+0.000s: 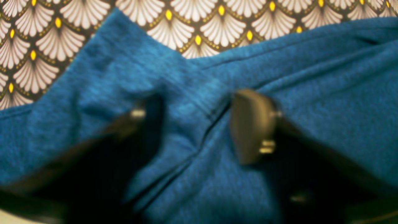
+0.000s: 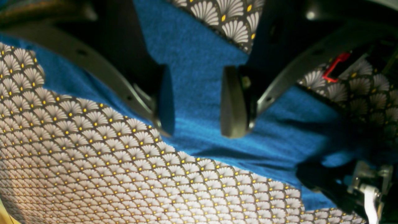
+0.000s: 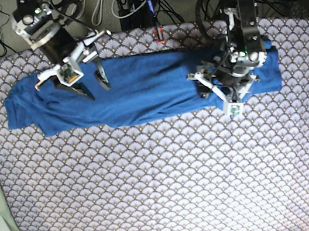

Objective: Fold the T-shirt properly
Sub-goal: 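Pull the grasped edge with the left gripper to straighten the strip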

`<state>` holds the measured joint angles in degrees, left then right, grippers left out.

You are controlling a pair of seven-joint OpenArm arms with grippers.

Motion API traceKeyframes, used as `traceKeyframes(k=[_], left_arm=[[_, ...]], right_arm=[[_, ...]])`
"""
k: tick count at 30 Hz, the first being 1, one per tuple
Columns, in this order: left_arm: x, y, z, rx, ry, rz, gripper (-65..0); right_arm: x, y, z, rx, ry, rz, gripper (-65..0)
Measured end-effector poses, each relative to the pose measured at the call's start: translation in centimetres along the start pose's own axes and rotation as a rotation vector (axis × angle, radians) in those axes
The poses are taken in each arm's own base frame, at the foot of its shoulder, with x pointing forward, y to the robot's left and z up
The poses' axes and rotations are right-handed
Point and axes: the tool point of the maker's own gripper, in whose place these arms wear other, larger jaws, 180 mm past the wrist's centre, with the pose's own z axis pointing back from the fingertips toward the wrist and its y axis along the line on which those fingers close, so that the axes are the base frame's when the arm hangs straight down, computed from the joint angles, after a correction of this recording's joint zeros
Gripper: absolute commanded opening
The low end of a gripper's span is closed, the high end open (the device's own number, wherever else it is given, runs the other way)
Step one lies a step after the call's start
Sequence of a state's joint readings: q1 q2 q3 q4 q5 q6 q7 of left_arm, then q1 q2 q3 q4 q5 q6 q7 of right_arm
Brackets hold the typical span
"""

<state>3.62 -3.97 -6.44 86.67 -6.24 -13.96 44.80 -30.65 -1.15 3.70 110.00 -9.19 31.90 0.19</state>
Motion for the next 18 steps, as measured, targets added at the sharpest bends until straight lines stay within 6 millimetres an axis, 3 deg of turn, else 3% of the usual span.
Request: traceKeyframes(k=[2,11,18], left_arm=[[0.0,-0.1,0.0,-0.005,0.002,0.005,-49.8],[0.0,-0.1,0.2,-0.003,0.000,0.007,-47.9],[2.7,2.7,3.1,0.079,-0.118,0.105,-47.9]], right_arm=[[0.0,0.0,0.0,0.000,0.001,0.000,-39.1],[0.0,0.0,0.0,0.000,0.000,0.000,-39.1],[0.1,0.0,0.0,0.000,-0.002,0.000,-39.1]])
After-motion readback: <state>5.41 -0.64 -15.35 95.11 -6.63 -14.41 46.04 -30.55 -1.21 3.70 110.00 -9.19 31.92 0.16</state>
